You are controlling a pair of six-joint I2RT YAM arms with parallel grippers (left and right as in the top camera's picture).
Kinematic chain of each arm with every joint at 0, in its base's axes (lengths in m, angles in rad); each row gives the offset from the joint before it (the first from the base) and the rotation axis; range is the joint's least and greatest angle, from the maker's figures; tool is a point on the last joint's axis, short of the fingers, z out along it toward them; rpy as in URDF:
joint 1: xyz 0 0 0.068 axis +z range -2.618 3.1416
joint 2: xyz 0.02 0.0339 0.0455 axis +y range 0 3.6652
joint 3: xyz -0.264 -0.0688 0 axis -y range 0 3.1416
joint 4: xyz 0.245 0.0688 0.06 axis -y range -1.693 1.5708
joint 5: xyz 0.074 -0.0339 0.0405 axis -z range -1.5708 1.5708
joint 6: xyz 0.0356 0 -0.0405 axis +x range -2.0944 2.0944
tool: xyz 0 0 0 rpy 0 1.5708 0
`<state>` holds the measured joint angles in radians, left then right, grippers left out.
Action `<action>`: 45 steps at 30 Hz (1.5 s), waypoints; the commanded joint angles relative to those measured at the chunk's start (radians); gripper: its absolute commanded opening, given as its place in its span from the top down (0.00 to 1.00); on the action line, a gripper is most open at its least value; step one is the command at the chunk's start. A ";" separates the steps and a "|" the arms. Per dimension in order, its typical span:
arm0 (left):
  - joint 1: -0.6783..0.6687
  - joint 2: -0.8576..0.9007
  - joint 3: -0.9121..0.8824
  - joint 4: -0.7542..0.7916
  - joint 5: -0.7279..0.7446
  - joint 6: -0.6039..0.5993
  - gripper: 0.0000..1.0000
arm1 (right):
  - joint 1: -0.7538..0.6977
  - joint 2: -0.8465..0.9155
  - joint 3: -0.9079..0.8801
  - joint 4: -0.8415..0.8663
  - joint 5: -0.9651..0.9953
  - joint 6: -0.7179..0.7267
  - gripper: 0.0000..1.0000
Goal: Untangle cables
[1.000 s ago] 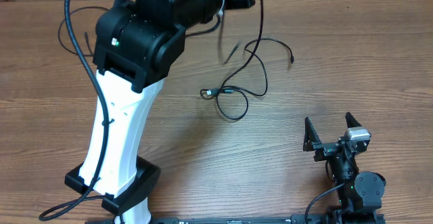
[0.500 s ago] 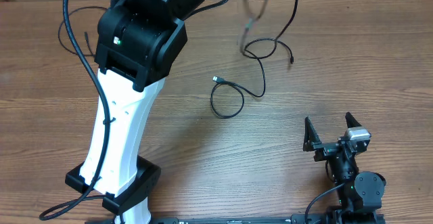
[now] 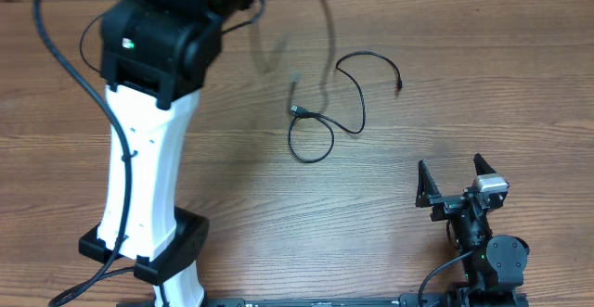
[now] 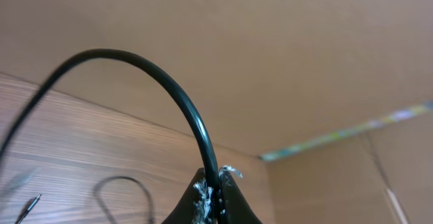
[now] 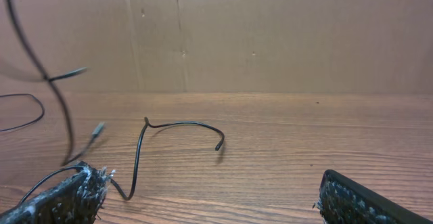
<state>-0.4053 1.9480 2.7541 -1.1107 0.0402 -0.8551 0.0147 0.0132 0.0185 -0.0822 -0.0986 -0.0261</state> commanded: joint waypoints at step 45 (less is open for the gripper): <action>0.248 -0.083 -0.100 -0.579 -0.033 0.386 0.96 | -0.002 -0.002 -0.010 0.005 0.005 -0.005 0.00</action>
<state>-0.1555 1.8790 2.6907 -1.6882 -0.0223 -0.4934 0.0147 0.0132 0.0185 -0.0811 -0.0990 -0.0257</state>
